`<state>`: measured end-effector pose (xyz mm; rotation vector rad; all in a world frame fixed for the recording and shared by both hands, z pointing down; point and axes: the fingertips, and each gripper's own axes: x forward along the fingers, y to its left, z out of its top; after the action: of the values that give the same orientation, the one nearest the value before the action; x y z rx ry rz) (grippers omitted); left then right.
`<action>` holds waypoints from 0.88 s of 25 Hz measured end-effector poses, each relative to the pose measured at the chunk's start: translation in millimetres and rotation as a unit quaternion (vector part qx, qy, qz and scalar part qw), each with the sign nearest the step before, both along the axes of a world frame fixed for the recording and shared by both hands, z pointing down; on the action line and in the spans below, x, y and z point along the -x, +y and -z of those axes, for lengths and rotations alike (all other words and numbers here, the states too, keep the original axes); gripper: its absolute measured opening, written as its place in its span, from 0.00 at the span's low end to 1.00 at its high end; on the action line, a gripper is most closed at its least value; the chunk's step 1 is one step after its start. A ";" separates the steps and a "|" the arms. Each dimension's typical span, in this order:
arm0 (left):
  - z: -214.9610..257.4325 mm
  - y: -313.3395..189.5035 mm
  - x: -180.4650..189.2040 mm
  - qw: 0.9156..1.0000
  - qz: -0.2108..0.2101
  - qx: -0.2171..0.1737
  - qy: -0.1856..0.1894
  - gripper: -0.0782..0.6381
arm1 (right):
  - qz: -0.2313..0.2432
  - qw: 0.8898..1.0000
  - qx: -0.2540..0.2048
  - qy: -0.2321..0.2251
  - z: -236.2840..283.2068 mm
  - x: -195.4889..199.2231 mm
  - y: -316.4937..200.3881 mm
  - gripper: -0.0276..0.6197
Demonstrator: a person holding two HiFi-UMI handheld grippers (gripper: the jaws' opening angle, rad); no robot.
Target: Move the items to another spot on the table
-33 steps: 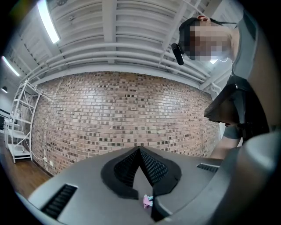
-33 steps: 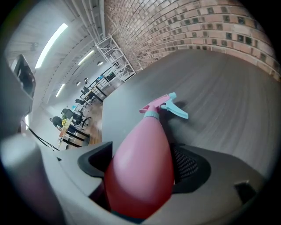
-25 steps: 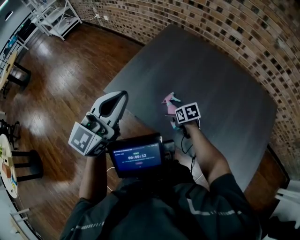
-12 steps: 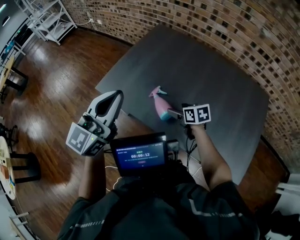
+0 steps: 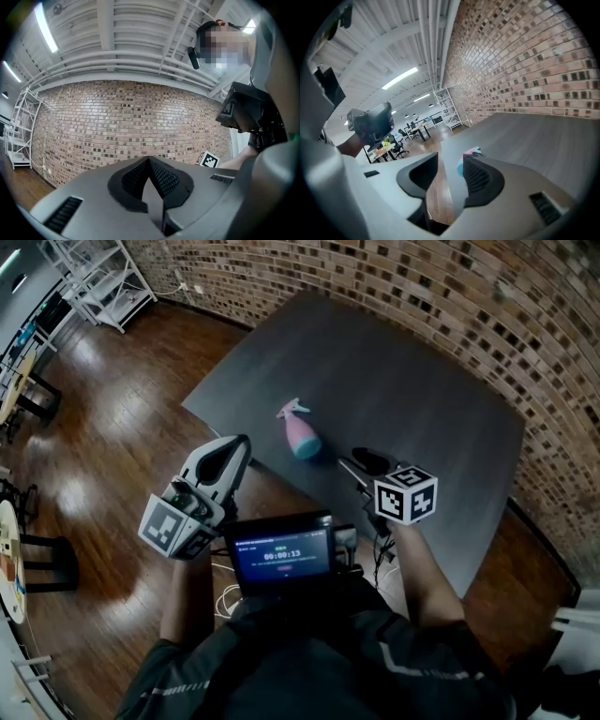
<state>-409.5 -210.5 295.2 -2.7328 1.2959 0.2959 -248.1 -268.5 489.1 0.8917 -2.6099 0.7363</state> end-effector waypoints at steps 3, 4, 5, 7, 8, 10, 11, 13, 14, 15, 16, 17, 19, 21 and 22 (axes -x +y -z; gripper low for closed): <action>-1.7 20.8 -15.3 1.000 0.016 -0.002 -0.002 0.10 | 0.000 0.999 -0.036 -0.014 19.9 -15.2 18.9 0.14; -2.7 26.7 -18.8 1.000 0.021 -0.002 -0.002 0.10 | 0.001 0.999 -0.045 -0.018 25.9 -18.6 23.7 0.13; -3.4 32.5 -21.9 1.000 0.027 -0.002 -0.002 0.10 | 0.001 0.998 -0.053 -0.022 31.3 -21.9 28.3 0.13; -4.0 43.5 -28.0 0.999 0.039 -0.005 0.000 0.10 | 0.003 0.997 -0.071 -0.025 40.6 -29.0 36.7 0.05; -4.3 48.4 -31.3 0.999 0.043 -0.005 0.000 0.10 | 0.005 0.997 -0.078 -0.024 44.5 -32.5 40.3 0.05; -6.5 56.1 -37.1 0.999 0.044 -0.004 -0.002 0.10 | 0.005 0.995 -0.092 -0.025 52.5 -38.7 44.5 0.05; -8.0 59.0 -38.9 0.999 0.044 -0.001 -0.004 0.10 | 0.003 0.995 -0.098 -0.027 56.8 -40.8 45.8 0.05; -9.5 64.7 -39.4 0.999 0.047 0.003 -0.006 0.10 | -0.003 0.994 -0.107 -0.032 65.2 -43.8 49.5 0.05; -9.2 67.5 -38.7 0.999 0.049 0.004 -0.004 0.10 | -0.007 0.993 -0.112 -0.032 69.0 -45.4 51.3 0.05; -8.7 70.0 -37.7 0.999 0.050 0.003 -0.001 0.10 | -0.011 0.993 -0.117 -0.032 72.7 -46.9 52.3 0.05; -8.8 72.3 -36.3 0.999 0.051 0.002 0.003 0.10 | -0.015 0.992 -0.122 -0.031 75.9 -47.7 52.5 0.05; -10.2 74.1 -33.9 0.999 0.052 0.003 0.006 0.10 | -0.020 0.991 -0.126 -0.031 78.4 -47.2 52.3 0.05; -15.2 75.4 -25.0 0.998 0.055 0.008 0.008 0.10 | -0.027 0.990 -0.132 -0.034 82.3 -41.4 52.5 0.05; -17.0 75.2 -13.8 0.998 0.060 0.014 0.011 0.10 | -0.031 0.989 -0.137 -0.033 86.1 -33.0 54.7 0.05; -16.5 75.9 -8.1 0.998 0.062 0.015 0.013 0.10 | -0.032 0.989 -0.140 -0.031 87.7 -29.3 56.1 0.05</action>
<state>-401.4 -134.6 311.7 -2.6654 1.4813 0.3059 -218.7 -212.3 401.4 1.0490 -2.7978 0.4240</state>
